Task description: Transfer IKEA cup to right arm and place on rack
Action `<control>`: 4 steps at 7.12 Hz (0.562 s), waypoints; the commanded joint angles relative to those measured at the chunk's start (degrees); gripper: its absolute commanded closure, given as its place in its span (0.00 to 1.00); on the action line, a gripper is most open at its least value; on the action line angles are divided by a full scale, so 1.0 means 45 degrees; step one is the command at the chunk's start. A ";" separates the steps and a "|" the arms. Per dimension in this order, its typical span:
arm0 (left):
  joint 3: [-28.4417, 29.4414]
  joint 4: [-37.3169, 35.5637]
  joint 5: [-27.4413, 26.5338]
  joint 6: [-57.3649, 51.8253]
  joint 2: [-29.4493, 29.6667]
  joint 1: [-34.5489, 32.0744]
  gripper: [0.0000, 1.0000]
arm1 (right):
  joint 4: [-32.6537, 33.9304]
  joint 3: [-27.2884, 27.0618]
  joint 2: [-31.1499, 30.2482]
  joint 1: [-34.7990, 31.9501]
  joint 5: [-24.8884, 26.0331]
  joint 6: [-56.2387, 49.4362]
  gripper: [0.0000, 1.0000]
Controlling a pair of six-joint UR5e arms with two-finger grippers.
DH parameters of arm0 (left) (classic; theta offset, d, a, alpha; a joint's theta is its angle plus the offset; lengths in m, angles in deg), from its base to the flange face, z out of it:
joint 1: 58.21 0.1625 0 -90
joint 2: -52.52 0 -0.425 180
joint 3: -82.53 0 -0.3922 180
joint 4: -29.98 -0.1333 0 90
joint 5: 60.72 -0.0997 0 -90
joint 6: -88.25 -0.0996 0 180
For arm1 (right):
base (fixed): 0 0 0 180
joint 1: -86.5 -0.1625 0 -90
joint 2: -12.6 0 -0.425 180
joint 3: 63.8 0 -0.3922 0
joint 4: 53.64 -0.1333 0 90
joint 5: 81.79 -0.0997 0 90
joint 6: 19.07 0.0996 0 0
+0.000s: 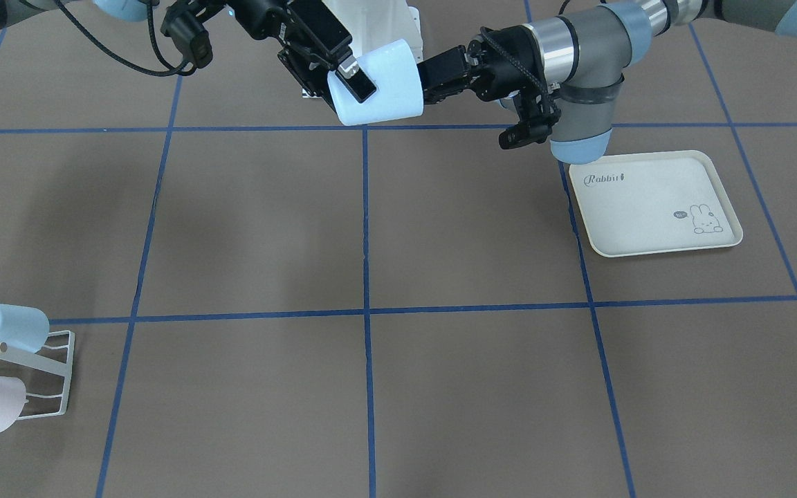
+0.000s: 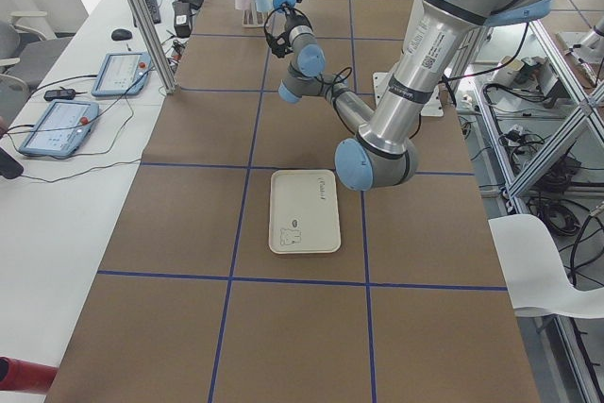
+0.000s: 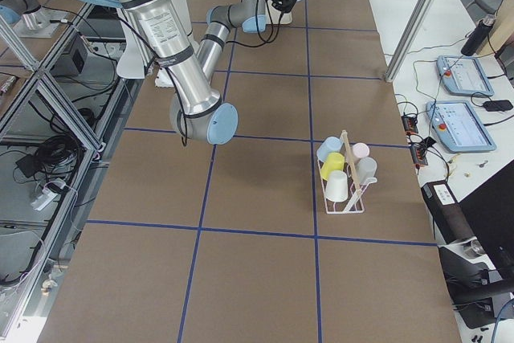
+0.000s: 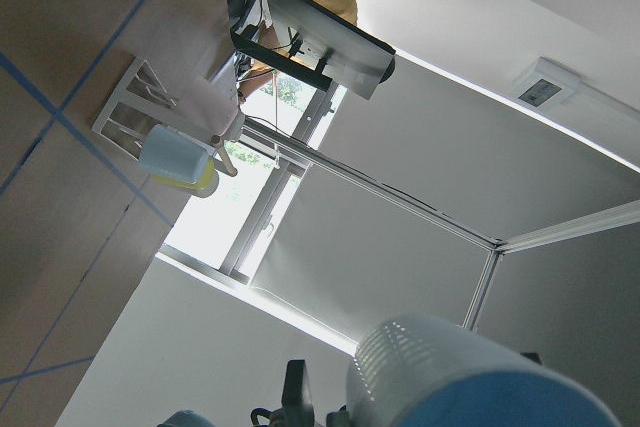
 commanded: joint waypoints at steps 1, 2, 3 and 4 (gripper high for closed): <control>0.0014 -0.0080 0.0013 0.0000 0.0011 0.0001 0.96 | -0.0019 -0.0013 0.0001 0.0000 0.0017 0.0987 0.87; 0.0014 -0.0100 0.0013 0.0000 0.0031 0.0001 0.75 | -0.0136 -0.0013 0.0001 0.0000 0.0017 0.1031 1.00; -0.0005 -0.0120 0.0013 0.0019 0.0031 0.0001 0.68 | -0.0311 0.0006 0.0001 0.0000 0.0017 0.1051 1.00; -0.0005 -0.0120 0.0013 0.0000 0.0031 0.0001 0.55 | -0.0332 0.0026 -0.0018 0.0000 0.0017 0.1032 1.00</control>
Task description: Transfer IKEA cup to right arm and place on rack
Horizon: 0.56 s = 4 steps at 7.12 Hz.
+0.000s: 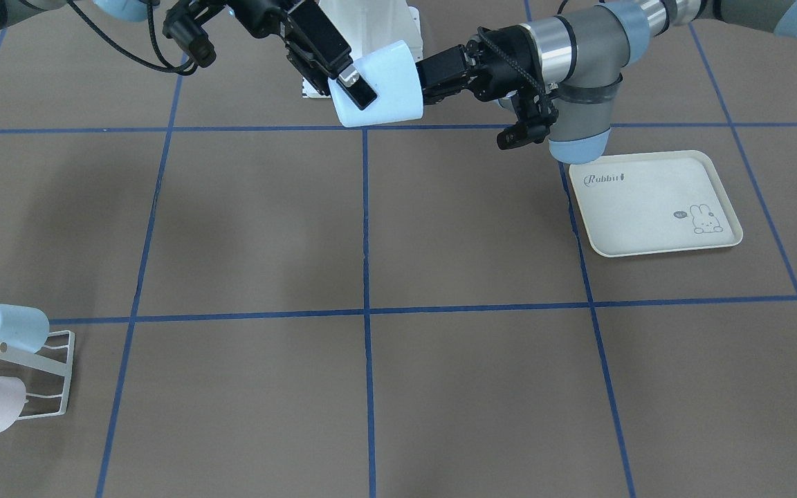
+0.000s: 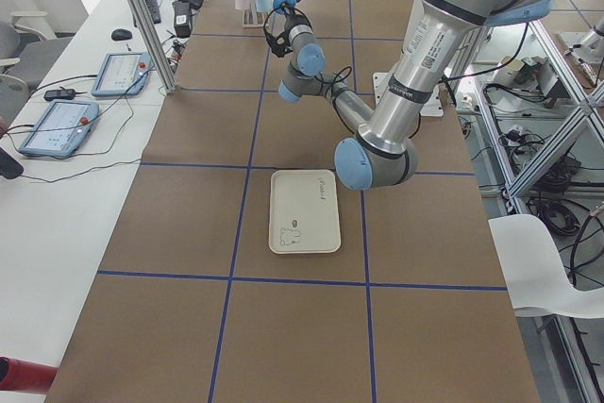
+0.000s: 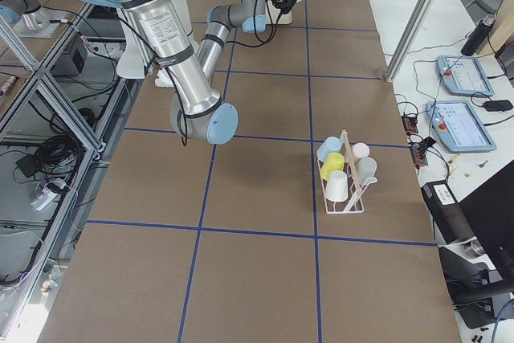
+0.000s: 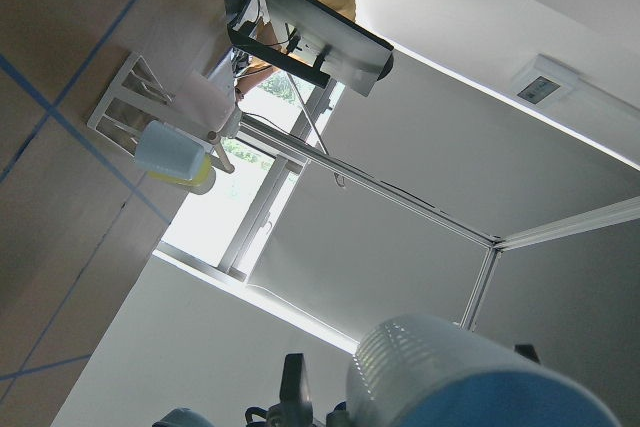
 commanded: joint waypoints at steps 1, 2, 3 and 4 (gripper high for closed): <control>-0.0026 -0.0011 0.0000 -0.0008 -0.0018 0.0003 0.54 | -0.0085 0.0020 -0.0015 -0.0003 0.0000 -0.0016 1.00; -0.0026 -0.0011 0.0000 -0.0008 -0.0037 -0.0016 0.54 | -0.0085 0.0020 -0.0034 -0.0023 0.0000 -0.0133 1.00; -0.0026 -0.0011 0.0000 -0.0105 -0.0115 -0.0036 0.54 | -0.0066 0.0078 -0.0073 -0.0158 0.0020 -0.0327 1.00; 0.0051 -0.0050 -0.0019 -0.0164 -0.0116 -0.0055 0.54 | 0.0031 0.0311 -0.0150 -0.0392 0.0020 -0.0658 1.00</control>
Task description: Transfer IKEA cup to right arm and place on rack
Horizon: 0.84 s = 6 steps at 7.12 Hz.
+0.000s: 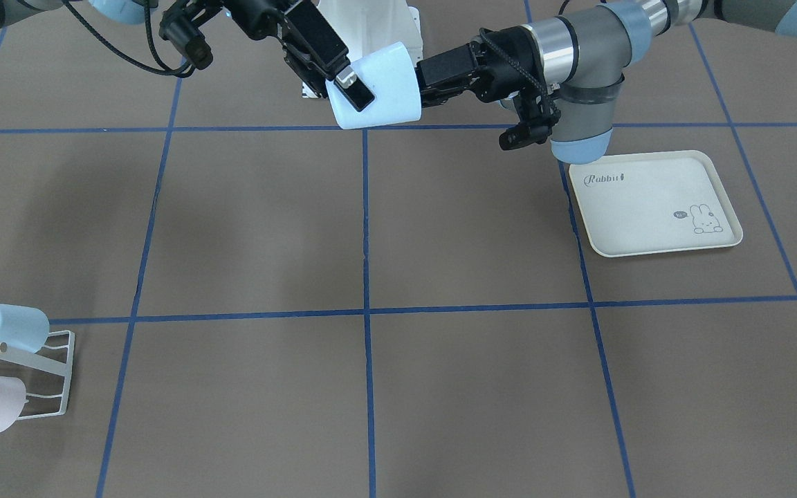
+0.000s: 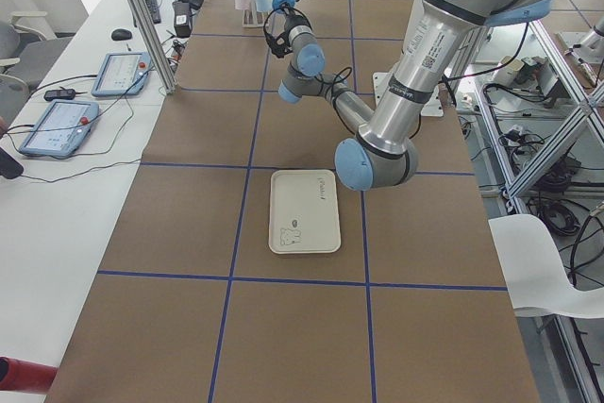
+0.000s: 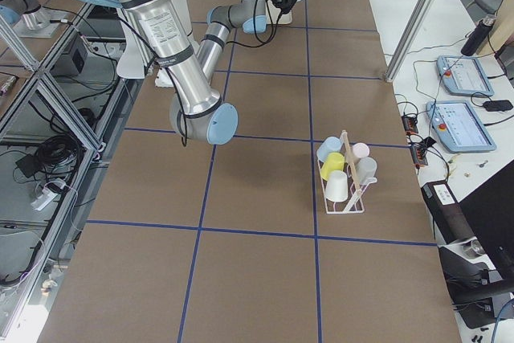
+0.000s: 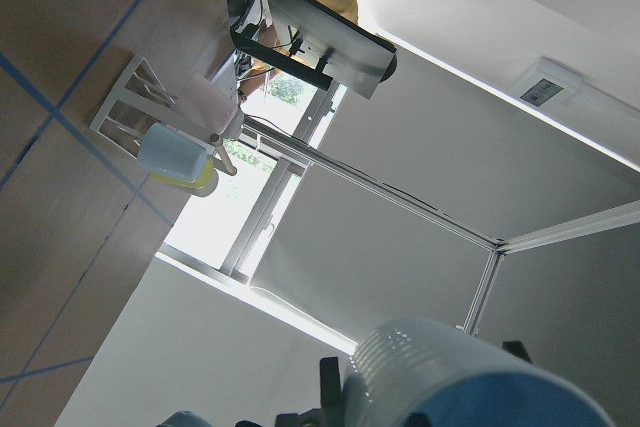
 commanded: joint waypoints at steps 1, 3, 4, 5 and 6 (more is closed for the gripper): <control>0.0288 -0.0028 -0.0015 -0.0072 -0.0046 -0.0079 0.54 | 0.0116 0.0576 -0.0188 -0.0465 0.0006 -0.0935 1.00; 0.0582 -0.0144 -0.0034 -0.0091 -0.0046 -0.0196 0.54 | 0.0136 0.0873 -0.1100 -0.1439 -0.0129 -0.2726 1.00; 0.0642 -0.0145 -0.0034 -0.0111 -0.0065 -0.0216 0.54 | 0.0155 0.0873 -0.1571 -0.1812 -0.0131 -0.4072 1.00; 0.0623 -0.0145 -0.0015 -0.0111 -0.0065 -0.0255 0.54 | 0.1122 0.0969 -0.1749 -0.2338 -0.0131 -0.5516 1.00; 0.0661 -0.0145 -0.0034 -0.0111 -0.0085 -0.0255 0.54 | 0.2698 0.1222 -0.1500 -0.2923 -0.0053 -0.8373 1.00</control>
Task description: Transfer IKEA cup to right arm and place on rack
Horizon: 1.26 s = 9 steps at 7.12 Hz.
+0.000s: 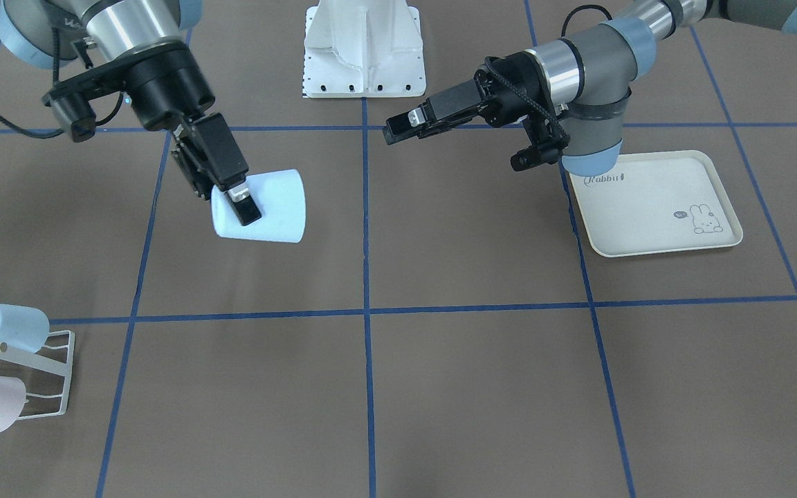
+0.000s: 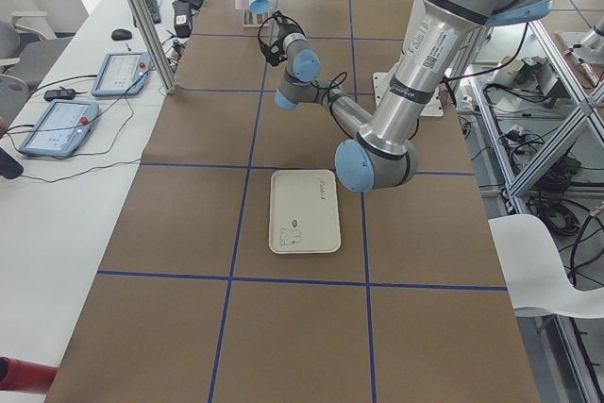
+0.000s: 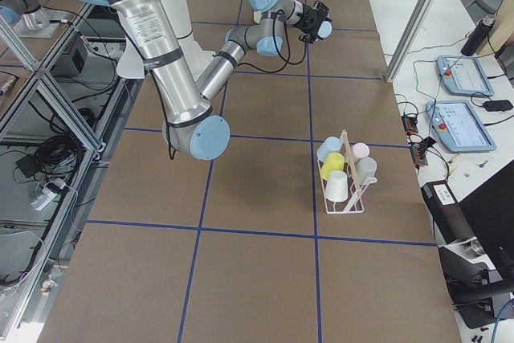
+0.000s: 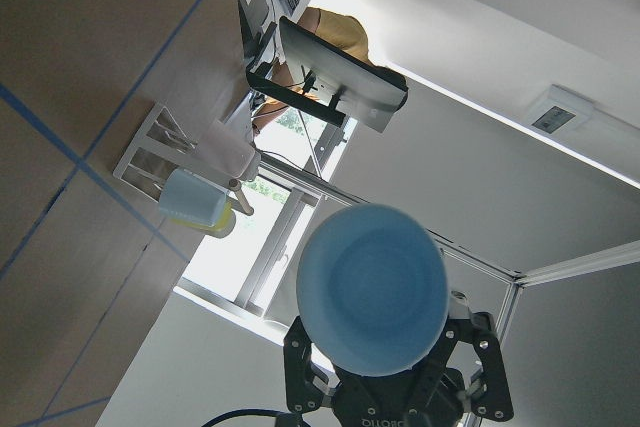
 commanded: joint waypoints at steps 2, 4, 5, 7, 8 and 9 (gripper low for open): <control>0.0154 -0.0004 -0.0008 -0.0002 -0.0015 0.0003 0.54 | 0.2304 0.2067 0.0074 -0.2822 0.0035 -0.8211 1.00; 0.0232 -0.0004 -0.0009 -0.0002 -0.0015 0.0042 0.54 | 0.2226 0.3849 -0.0003 -0.4098 -0.0062 -1.1057 1.00; 0.0309 -0.0004 -0.0009 -0.0022 -0.0015 0.0042 0.54 | 0.1955 0.4282 -0.0159 -0.4567 -0.0237 -1.1957 1.00; 0.0329 -0.0004 -0.0009 -0.0022 -0.0015 0.0042 0.54 | 0.0437 0.5819 -0.0804 -0.5601 -0.0880 -1.4434 1.00; 0.0388 -0.0004 -0.0009 -0.0022 -0.0015 0.0042 0.54 | -0.0461 0.7048 -0.0785 -0.6129 -0.1579 -1.4736 1.00; 0.0427 -0.0004 -0.0028 -0.0022 -0.0015 0.0062 0.54 | -0.1939 0.8433 -0.0804 -0.6328 -0.1741 -1.4816 1.00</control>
